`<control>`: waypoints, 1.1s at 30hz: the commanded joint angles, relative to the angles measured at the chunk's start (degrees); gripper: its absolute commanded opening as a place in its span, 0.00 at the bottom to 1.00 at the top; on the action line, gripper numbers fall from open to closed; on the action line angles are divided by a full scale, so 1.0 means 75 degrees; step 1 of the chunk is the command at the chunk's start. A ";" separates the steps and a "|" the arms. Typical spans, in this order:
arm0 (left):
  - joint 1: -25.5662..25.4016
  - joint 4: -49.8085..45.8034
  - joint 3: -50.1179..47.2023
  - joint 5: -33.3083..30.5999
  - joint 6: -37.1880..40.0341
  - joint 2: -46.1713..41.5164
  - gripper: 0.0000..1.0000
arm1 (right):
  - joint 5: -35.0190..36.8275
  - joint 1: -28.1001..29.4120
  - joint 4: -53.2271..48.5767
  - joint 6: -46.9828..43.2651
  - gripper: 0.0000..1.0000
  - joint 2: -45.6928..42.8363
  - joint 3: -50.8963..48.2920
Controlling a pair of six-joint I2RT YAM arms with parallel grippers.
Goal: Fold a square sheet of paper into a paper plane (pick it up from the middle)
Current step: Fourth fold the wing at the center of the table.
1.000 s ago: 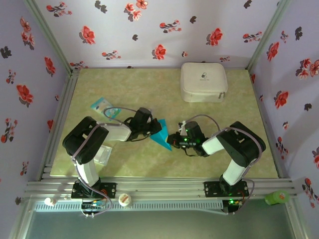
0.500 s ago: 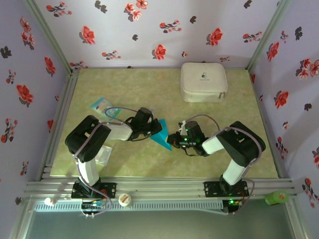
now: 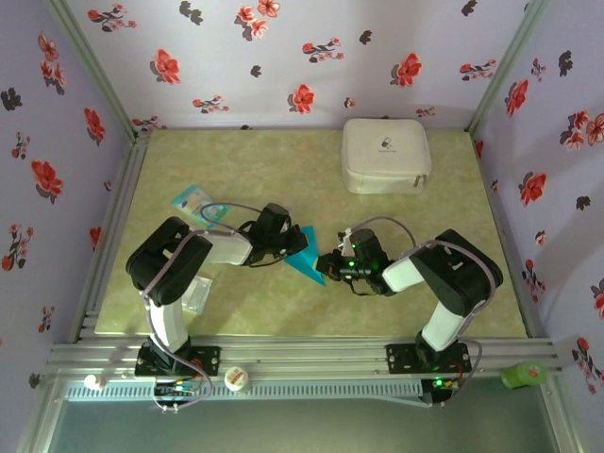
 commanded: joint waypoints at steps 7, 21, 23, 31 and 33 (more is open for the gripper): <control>0.0074 -0.0408 0.0128 0.0048 0.0131 0.0214 0.00 | 0.0102 -0.0050 -0.0547 0.0140 0.03 0.0239 0.0092; 0.0075 -0.0442 0.0013 0.0023 0.0143 0.0221 0.00 | 0.0028 -0.0040 -0.2294 -0.0440 0.16 -0.0956 0.0059; 0.0074 -0.0429 0.0024 0.0029 0.0128 0.0259 0.00 | -0.0006 -0.0049 -0.2467 -0.0522 0.15 -0.1024 0.0080; 0.0075 -0.0394 -0.0020 0.0035 0.0114 0.0219 0.00 | 0.0036 -0.0050 -0.3126 -0.0771 0.09 -0.0985 0.0147; 0.0073 -0.0370 -0.0033 0.0039 0.0099 0.0237 0.00 | -0.0085 -0.0049 -0.3044 -0.0767 0.09 -0.0921 0.0098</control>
